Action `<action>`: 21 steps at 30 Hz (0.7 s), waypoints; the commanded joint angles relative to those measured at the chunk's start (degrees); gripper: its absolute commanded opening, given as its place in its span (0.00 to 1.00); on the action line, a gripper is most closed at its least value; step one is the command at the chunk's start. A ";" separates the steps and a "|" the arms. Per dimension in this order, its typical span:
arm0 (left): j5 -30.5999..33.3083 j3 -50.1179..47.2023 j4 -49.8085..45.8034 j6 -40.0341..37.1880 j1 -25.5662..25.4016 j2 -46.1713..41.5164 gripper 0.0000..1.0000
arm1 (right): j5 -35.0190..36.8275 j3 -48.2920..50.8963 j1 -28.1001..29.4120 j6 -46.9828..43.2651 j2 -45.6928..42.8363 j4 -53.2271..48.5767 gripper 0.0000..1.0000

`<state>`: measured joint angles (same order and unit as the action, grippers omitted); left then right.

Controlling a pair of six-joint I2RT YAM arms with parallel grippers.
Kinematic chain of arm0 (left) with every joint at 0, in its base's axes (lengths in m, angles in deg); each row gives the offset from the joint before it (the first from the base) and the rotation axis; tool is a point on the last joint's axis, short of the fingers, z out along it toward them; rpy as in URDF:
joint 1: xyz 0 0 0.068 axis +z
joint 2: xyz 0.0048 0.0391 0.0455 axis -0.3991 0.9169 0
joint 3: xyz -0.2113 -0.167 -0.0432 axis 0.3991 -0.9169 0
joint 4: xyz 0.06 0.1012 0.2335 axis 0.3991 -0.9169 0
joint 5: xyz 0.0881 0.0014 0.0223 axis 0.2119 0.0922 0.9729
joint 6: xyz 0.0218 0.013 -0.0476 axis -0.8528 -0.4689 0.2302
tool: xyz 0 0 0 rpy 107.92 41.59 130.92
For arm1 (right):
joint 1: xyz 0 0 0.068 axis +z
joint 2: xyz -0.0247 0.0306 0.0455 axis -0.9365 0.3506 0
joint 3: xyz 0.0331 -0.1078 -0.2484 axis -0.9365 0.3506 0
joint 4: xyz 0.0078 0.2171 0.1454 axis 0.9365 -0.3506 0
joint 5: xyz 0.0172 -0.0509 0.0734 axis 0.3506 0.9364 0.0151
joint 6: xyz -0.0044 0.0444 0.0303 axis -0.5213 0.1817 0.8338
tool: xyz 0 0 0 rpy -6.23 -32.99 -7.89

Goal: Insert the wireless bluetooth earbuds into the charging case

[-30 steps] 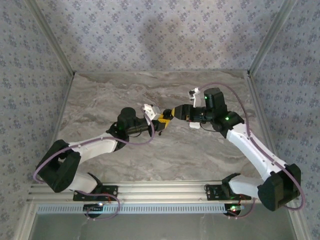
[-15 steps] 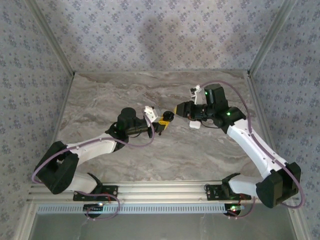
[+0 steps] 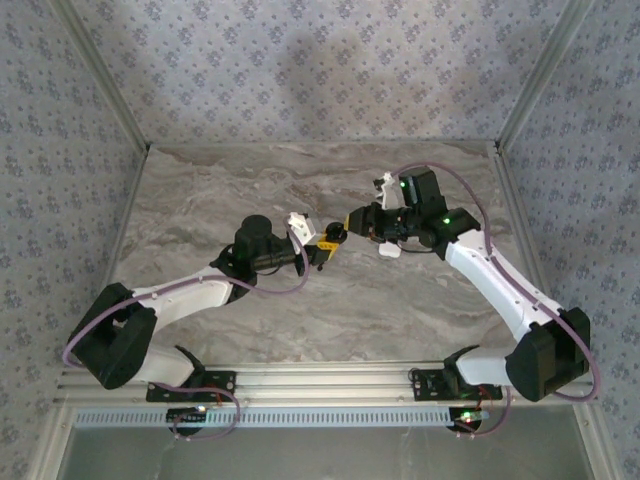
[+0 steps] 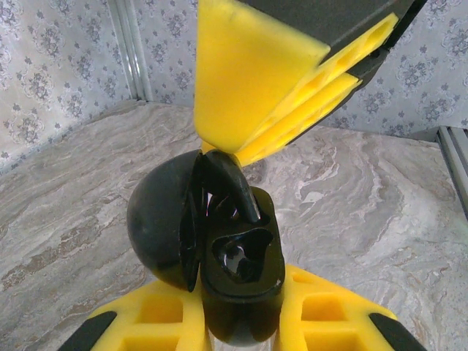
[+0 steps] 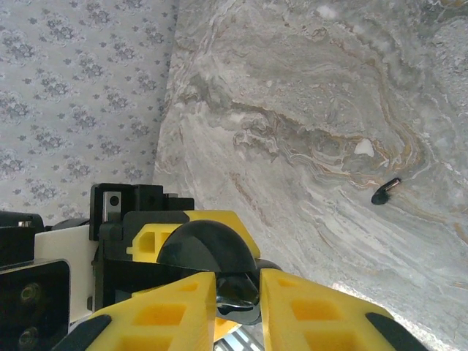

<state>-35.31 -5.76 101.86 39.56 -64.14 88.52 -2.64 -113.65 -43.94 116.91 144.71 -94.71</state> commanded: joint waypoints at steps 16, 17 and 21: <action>-0.32 1.23 0.28 -0.57 -0.26 -1.90 0.07 | -3.09 -1.80 1.19 -1.43 0.18 -3.43 0.18; -0.32 1.21 0.35 -0.62 -0.30 -1.87 0.07 | -3.28 -1.82 1.34 -1.39 0.07 -3.55 0.18; -0.49 1.19 0.36 -0.48 -0.27 -1.86 0.07 | -3.76 -1.85 1.44 -3.32 0.10 -4.19 0.18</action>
<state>-35.31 -5.76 100.81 39.58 -64.14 88.52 -3.97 -113.87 -43.17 115.68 144.78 -96.66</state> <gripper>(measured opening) 0.187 0.179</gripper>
